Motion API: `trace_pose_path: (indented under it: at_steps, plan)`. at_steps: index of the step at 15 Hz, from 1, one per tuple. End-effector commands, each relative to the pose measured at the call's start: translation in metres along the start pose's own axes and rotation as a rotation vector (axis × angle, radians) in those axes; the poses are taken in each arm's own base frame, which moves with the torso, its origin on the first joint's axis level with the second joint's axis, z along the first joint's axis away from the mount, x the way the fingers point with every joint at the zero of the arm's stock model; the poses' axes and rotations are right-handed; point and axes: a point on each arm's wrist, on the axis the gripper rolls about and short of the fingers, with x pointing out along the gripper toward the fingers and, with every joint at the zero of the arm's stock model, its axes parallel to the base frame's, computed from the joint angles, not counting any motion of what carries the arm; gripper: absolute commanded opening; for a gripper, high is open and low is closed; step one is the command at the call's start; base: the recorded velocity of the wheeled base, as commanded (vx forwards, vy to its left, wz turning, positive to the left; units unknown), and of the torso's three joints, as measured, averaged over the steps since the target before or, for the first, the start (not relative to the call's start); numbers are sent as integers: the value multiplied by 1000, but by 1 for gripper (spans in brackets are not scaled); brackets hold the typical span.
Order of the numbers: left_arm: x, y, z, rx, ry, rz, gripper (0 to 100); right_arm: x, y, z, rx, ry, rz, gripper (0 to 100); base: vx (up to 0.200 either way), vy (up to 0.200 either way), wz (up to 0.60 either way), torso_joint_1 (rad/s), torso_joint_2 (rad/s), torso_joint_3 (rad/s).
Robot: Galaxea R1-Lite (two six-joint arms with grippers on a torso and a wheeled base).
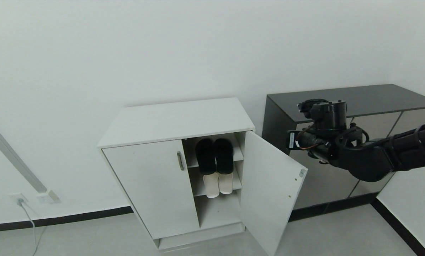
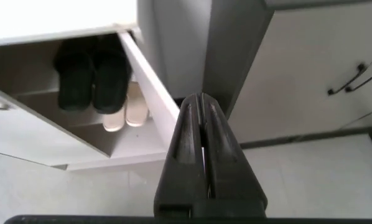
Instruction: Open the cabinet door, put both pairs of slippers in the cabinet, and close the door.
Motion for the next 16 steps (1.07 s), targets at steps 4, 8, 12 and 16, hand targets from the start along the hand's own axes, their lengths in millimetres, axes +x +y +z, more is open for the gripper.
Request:
trace_pose_path:
  at_steps: [4, 8, 12, 16]
  plan:
    - [0, 0, 0, 0, 1, 0, 0, 31, -11, -29, -3, 81, -34, 0, 0, 0, 0, 0, 0, 0]
    - [0, 0, 0, 0, 1, 0, 0, 41, -13, -39, 6, 106, -36, 0, 0, 0, 0, 0, 0, 0]
    - [0, 0, 0, 0, 1, 0, 0, 51, -18, -44, 10, 114, -49, 0, 0, 0, 0, 0, 0, 0]
    - [0, 0, 0, 0, 1, 0, 0, 54, -17, -49, 6, 126, -51, 0, 0, 0, 0, 0, 0, 0]
